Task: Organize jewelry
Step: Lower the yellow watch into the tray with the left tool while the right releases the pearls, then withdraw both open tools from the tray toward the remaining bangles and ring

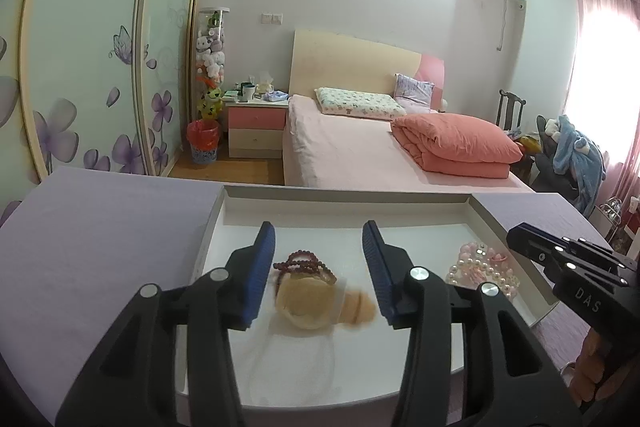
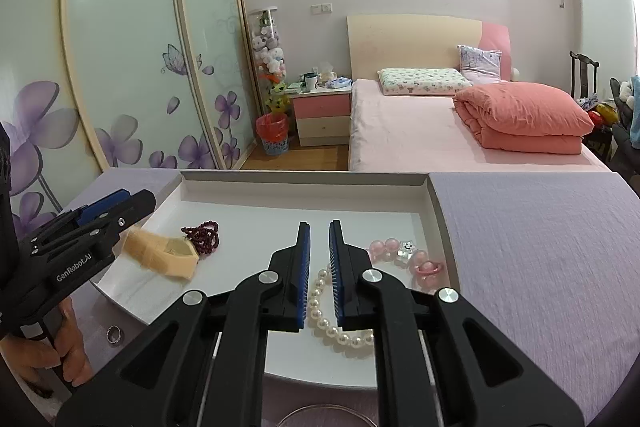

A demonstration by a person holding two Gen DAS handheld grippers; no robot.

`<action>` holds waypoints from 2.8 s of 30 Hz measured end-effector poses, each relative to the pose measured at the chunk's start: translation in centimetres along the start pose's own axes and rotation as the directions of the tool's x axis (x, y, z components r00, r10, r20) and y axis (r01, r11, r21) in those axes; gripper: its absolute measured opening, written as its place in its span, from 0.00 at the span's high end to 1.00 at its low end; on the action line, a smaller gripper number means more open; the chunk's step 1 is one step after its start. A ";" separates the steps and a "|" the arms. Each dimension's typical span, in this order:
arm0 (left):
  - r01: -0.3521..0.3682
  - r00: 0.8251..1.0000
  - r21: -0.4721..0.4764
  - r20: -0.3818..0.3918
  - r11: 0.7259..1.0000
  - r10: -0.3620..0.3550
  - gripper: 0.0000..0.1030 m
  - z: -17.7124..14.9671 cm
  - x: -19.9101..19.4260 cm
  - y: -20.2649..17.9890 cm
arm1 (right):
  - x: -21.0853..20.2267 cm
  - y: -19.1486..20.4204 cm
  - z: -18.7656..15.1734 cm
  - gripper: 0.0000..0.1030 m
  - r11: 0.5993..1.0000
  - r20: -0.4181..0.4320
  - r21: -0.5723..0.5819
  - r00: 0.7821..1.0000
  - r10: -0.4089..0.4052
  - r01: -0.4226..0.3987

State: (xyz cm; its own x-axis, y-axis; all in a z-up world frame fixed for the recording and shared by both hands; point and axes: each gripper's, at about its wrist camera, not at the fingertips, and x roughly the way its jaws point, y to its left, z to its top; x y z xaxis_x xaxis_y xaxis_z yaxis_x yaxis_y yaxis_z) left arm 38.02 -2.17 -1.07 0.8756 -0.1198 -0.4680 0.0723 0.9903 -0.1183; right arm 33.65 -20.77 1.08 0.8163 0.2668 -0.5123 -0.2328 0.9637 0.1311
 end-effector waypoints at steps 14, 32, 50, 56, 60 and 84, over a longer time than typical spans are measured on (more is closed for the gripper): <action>-0.004 1.000 -0.001 -0.003 1.000 0.004 0.52 -0.1 0.1 -0.2 | -0.2 0.6 -0.3 0.89 1.000 -0.003 -0.015 1.000 0.008 -0.008; -0.039 0.998 -0.055 0.042 0.998 0.041 0.49 1.4 -3.3 2.6 | -3.5 0.8 -1.1 0.89 0.999 0.002 -0.040 1.000 -0.029 0.029; -0.048 0.997 -0.029 0.056 0.998 0.049 0.36 -3.9 -13.1 4.1 | -11.4 -0.9 -6.7 0.65 0.998 -0.031 -0.004 0.997 -0.069 0.069; -0.043 0.998 -0.036 0.053 0.998 0.045 0.29 -6.5 -16.0 4.0 | -12.7 -1.2 -10.0 0.49 0.996 -0.120 -0.012 0.989 -0.085 0.084; -0.038 0.998 -0.049 0.047 0.998 0.041 0.29 -7.0 -16.7 4.3 | -12.2 -1.5 -11.2 0.35 0.992 -0.180 -0.030 0.976 -0.123 0.119; -0.046 0.999 -0.049 0.007 0.998 0.046 0.28 -7.5 -16.3 3.8 | -7.7 -4.4 -11.5 0.35 0.985 -0.335 -0.011 0.927 -0.168 0.174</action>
State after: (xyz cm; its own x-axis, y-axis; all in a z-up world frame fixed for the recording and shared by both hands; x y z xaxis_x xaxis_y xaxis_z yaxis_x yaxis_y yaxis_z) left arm 20.45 3.01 -0.44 0.8814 -0.0735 -0.4667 0.0086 0.9902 -0.1396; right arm 22.35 -27.23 -5.28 0.6185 0.0816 -0.7816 -0.0926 0.9952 0.0306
